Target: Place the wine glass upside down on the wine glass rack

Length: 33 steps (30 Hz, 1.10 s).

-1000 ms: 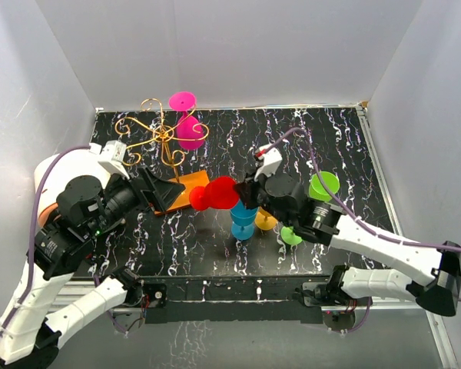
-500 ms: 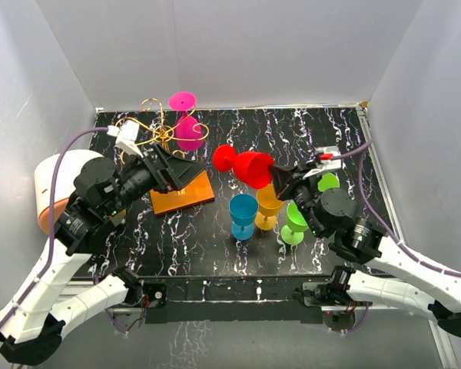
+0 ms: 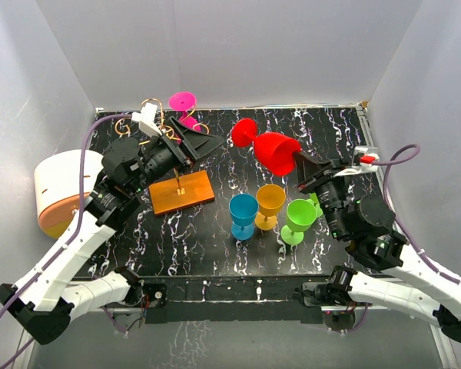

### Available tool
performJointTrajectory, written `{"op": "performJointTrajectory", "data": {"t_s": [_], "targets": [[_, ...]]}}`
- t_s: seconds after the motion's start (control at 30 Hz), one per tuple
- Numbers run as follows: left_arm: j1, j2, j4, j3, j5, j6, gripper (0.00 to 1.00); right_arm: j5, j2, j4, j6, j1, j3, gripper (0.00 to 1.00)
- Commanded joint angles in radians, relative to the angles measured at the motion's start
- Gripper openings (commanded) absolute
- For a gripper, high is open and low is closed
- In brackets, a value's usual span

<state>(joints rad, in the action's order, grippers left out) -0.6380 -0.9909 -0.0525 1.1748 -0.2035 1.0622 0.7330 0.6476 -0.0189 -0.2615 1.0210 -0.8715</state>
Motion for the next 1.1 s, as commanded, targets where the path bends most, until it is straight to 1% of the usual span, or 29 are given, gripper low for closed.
{"op": "performJointTrajectory", "data": {"t_s": [0.0,0.17,0.23,0.33,0.5,0.6,0.73,0.8,0.87,0.93,1.07], "targets": [[-0.003,-0.016,0.120,0.034,-0.008,0.096,0.99,-0.045,-0.022,-0.168,0.016,0.005,-0.059,0.00],[-0.003,-0.089,0.222,0.050,-0.016,0.245,0.98,-0.125,-0.003,-0.375,0.003,0.005,-0.035,0.00],[-0.003,-0.120,0.237,0.081,-0.007,0.274,0.96,-0.152,0.026,-0.440,0.007,0.005,-0.032,0.00],[-0.003,-0.149,0.282,0.101,0.001,0.328,0.91,-0.175,0.075,-0.503,0.027,0.005,-0.036,0.00],[-0.006,-0.138,0.375,0.054,0.027,0.381,0.87,-0.171,0.140,-0.585,0.057,0.005,-0.043,0.00],[-0.006,-0.122,0.375,0.032,0.052,0.387,0.85,-0.157,0.166,-0.621,0.062,0.004,-0.040,0.00],[-0.006,-0.111,0.339,0.019,0.097,0.414,0.72,-0.196,0.189,-0.648,0.057,0.005,-0.038,0.00],[-0.007,-0.112,0.364,0.006,0.111,0.448,0.67,-0.208,0.190,-0.651,0.047,0.005,-0.037,0.00],[-0.006,-0.118,0.396,-0.002,0.115,0.492,0.60,-0.214,0.189,-0.659,0.039,0.005,-0.029,0.00],[-0.006,-0.126,0.421,-0.008,0.127,0.527,0.57,-0.221,0.188,-0.658,0.033,0.005,-0.027,0.00],[-0.006,-0.140,0.473,-0.011,0.136,0.554,0.47,-0.227,0.192,-0.641,0.028,0.005,-0.022,0.00]]}}
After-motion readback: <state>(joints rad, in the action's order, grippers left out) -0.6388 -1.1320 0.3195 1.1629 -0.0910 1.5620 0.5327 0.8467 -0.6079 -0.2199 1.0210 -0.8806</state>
